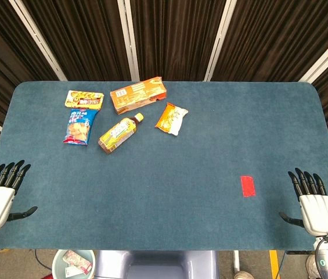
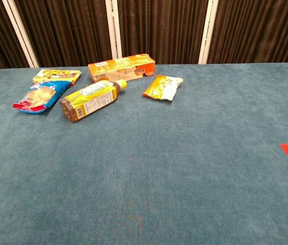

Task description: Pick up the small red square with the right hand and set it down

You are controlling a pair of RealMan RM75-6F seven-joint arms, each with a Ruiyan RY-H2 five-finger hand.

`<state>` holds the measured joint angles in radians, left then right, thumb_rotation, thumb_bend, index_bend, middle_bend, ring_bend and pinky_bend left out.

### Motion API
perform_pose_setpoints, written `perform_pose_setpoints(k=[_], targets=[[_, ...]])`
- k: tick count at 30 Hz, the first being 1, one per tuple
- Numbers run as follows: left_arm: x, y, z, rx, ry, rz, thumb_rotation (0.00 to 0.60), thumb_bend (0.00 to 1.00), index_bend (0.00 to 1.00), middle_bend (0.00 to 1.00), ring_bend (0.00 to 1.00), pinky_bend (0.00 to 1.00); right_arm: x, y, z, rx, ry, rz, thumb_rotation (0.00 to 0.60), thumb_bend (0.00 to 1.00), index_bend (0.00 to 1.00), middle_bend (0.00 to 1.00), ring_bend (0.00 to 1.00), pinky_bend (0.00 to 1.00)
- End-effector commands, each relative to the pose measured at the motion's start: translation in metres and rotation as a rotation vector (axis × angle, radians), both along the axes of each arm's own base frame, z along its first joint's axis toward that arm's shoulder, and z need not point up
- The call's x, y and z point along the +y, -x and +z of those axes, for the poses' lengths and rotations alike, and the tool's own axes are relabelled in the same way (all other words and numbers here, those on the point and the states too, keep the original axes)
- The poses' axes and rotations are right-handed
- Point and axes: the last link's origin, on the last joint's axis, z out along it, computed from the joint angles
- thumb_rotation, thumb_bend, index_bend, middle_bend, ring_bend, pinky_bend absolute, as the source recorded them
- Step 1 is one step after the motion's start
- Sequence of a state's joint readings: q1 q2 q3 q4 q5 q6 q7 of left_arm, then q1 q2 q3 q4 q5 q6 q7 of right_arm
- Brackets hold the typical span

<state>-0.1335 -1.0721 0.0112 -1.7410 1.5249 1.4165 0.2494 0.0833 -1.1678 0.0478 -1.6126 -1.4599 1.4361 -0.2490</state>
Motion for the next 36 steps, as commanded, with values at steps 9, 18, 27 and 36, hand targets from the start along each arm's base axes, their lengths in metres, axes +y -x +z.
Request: perform_pose_setpoints(k=[9,18,27,36], targets=[[0.000,0.000,0.001,-0.005,-0.008,-0.006,0.506,0.08,0.00,0.00,0.00,0.00,-0.002,-0.003,-0.007,-0.002,0.008,0.022,0.600,0.08,0.13,0.00,0.00,0.00],[0.000,0.000,0.000,-0.011,-0.009,-0.022,0.503,0.08,0.00,0.00,0.00,0.00,-0.011,-0.006,-0.050,-0.021,-0.005,0.111,0.600,0.08,0.46,0.05,0.00,0.00],[0.002,-0.002,-0.004,-0.012,0.003,-0.016,0.502,0.08,0.00,0.00,0.00,0.00,-0.029,-0.001,-0.083,-0.008,-0.083,0.108,0.600,0.16,0.51,0.09,0.00,0.00],[0.005,-0.001,-0.013,0.001,0.058,-0.008,0.501,0.07,0.00,0.00,0.00,0.00,-0.047,0.006,-0.106,0.011,-0.135,0.079,0.600,0.20,0.51,0.05,0.00,0.00]])
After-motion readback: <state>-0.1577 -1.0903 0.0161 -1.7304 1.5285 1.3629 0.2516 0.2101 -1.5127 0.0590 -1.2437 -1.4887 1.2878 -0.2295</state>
